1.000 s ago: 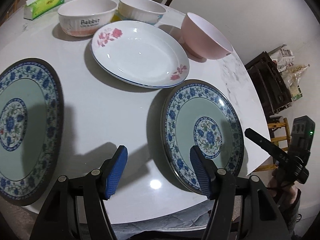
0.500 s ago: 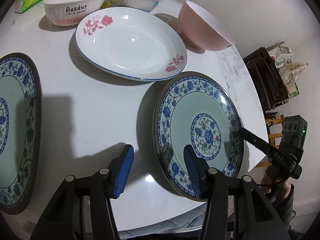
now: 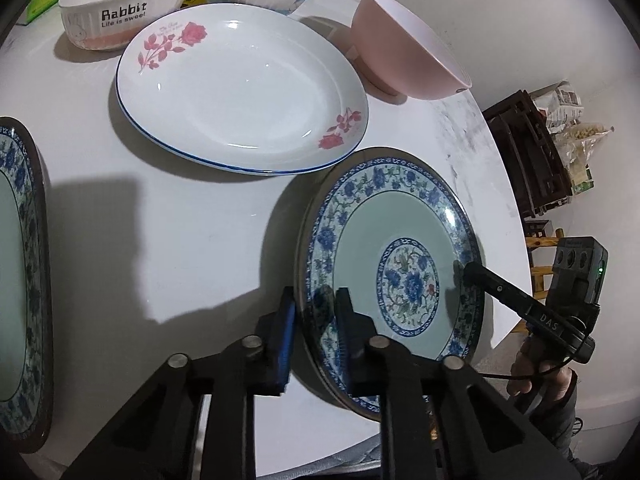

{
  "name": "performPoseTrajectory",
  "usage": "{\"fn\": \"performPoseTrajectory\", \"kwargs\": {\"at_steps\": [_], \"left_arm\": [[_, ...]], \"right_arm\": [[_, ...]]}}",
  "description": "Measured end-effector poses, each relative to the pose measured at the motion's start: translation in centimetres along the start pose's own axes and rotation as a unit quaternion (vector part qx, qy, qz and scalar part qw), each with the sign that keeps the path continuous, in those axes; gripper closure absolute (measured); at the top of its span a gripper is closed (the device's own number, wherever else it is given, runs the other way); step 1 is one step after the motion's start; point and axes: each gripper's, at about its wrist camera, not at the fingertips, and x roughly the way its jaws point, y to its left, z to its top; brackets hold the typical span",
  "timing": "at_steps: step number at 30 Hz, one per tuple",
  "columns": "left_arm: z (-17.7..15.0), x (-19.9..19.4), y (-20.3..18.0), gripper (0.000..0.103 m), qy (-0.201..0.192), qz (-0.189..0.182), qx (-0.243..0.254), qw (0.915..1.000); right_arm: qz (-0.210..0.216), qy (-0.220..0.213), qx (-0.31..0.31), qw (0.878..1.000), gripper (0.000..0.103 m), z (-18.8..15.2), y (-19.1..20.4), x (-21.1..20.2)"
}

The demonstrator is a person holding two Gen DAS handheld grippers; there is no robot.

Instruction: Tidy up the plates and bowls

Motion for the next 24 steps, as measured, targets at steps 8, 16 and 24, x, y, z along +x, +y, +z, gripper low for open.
{"fn": "performPoseTrajectory", "kwargs": {"at_steps": [8,16,24], "left_arm": [[-0.3,-0.4,-0.1,0.09,-0.009,0.015,0.018,0.9997],[-0.8,-0.8,-0.1,0.09,-0.012,0.017,0.019,0.9996],[-1.2,-2.1,0.4,0.09,-0.028,0.017,0.011,0.9994]], "right_arm": [[-0.014,-0.005,0.007,1.0,0.088,-0.4,0.3,-0.1],[-0.023,-0.008,0.008,1.0,0.088,-0.8,1.4,-0.5],[-0.021,-0.012,-0.002,1.0,0.088,-0.8,3.2,-0.5]]}}
